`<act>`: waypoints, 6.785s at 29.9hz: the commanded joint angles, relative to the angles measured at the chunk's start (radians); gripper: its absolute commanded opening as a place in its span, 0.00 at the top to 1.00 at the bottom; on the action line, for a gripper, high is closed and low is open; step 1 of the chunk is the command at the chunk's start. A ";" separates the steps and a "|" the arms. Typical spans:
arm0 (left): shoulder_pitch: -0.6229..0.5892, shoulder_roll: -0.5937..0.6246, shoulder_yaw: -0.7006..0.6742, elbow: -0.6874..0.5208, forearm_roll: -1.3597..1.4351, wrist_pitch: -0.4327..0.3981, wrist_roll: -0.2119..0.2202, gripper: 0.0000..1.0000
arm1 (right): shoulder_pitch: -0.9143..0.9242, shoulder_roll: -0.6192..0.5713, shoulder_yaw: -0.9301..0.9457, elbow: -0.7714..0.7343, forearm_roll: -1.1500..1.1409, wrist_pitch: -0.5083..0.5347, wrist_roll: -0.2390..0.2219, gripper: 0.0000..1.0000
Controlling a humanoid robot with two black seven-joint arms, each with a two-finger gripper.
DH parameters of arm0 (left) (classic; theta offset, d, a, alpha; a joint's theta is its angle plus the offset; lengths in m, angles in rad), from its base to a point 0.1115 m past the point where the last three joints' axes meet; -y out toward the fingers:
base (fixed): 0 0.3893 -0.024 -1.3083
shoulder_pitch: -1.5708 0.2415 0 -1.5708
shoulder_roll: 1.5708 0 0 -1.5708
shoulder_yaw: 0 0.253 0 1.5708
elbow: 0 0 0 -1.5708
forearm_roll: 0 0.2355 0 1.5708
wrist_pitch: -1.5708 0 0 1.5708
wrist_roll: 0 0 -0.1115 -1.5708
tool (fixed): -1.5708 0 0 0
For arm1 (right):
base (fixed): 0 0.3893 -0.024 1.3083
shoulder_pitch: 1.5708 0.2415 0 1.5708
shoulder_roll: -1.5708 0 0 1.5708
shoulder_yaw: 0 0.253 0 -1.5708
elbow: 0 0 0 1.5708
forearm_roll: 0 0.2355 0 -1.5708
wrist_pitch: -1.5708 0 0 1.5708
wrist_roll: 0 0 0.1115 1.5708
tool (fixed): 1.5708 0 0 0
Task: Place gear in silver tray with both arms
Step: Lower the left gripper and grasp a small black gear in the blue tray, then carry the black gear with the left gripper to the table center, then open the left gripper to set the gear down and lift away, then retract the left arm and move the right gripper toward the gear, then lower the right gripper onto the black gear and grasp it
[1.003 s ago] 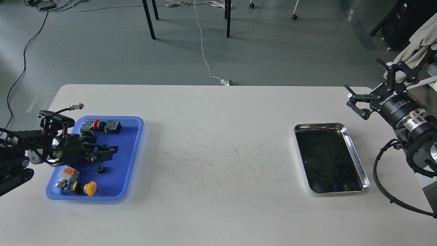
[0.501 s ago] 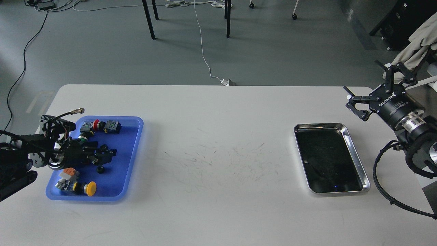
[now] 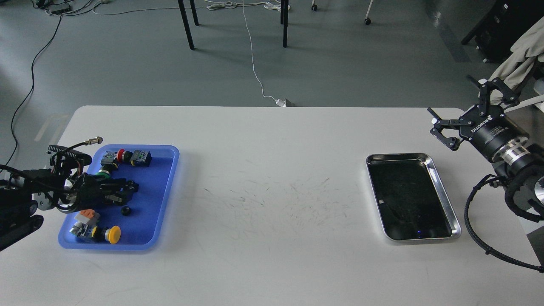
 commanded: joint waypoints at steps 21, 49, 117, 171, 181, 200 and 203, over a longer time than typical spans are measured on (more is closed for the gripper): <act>-0.310 0.256 -0.019 -0.474 -0.012 -0.110 0.066 0.87 | 0.005 -0.018 0.002 0.000 0.000 0.000 -0.003 0.01; -0.251 -0.737 -0.028 -0.188 0.110 -0.141 0.313 0.87 | -0.002 -0.103 0.000 -0.007 0.000 0.000 -0.004 0.01; -0.041 -0.304 -0.611 -0.196 -0.741 0.167 0.308 0.03 | 0.044 -0.147 -0.001 0.132 -0.067 -0.003 -0.006 0.01; 0.251 -0.154 -0.965 -0.177 -1.361 0.109 0.262 0.02 | 0.998 0.280 -1.354 0.192 -0.954 -0.084 -0.133 0.03; 0.251 -0.120 -0.967 -0.179 -1.361 0.109 0.248 0.02 | 0.986 0.570 -1.485 -0.038 -0.937 -0.043 -0.132 0.06; 0.253 -0.103 -0.979 -0.188 -1.362 0.107 0.247 0.02 | 0.976 0.673 -1.558 -0.101 -0.917 0.009 -0.132 0.30; 0.253 -0.100 -0.979 -0.188 -1.362 0.107 0.247 0.02 | 0.972 0.675 -1.560 -0.102 -0.919 0.009 -0.132 0.33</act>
